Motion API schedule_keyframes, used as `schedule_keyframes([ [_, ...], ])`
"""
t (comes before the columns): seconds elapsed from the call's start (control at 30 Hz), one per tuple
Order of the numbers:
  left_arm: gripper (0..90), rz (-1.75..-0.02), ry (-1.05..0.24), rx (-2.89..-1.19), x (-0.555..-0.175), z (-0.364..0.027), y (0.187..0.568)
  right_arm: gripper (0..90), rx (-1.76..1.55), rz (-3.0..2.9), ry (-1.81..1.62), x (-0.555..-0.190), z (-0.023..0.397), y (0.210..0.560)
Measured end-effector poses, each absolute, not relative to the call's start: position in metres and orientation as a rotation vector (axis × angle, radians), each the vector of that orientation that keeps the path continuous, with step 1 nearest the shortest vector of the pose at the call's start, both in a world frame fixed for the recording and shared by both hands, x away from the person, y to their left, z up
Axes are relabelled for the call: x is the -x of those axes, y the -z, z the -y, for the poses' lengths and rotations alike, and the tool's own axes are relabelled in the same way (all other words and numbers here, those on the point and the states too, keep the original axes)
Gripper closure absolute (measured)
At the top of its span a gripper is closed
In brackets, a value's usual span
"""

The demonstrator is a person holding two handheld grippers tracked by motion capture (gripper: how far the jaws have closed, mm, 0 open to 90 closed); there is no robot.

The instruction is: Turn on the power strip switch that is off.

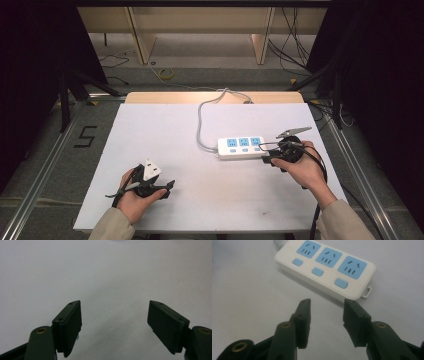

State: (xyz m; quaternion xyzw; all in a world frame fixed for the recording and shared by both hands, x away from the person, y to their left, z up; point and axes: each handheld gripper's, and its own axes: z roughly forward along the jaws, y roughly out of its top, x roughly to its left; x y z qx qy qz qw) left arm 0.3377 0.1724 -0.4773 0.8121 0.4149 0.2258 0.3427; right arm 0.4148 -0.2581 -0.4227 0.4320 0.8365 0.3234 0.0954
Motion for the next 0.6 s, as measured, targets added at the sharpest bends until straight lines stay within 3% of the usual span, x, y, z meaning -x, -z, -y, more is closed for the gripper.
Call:
schedule_keyframes([
  [0.6, 27.5, -1.083, -0.586, -2.111, -0.337, -0.173, 0.478, 47.9, -1.197, -2.415, -1.056, -0.377, 0.282, 0.451],
])
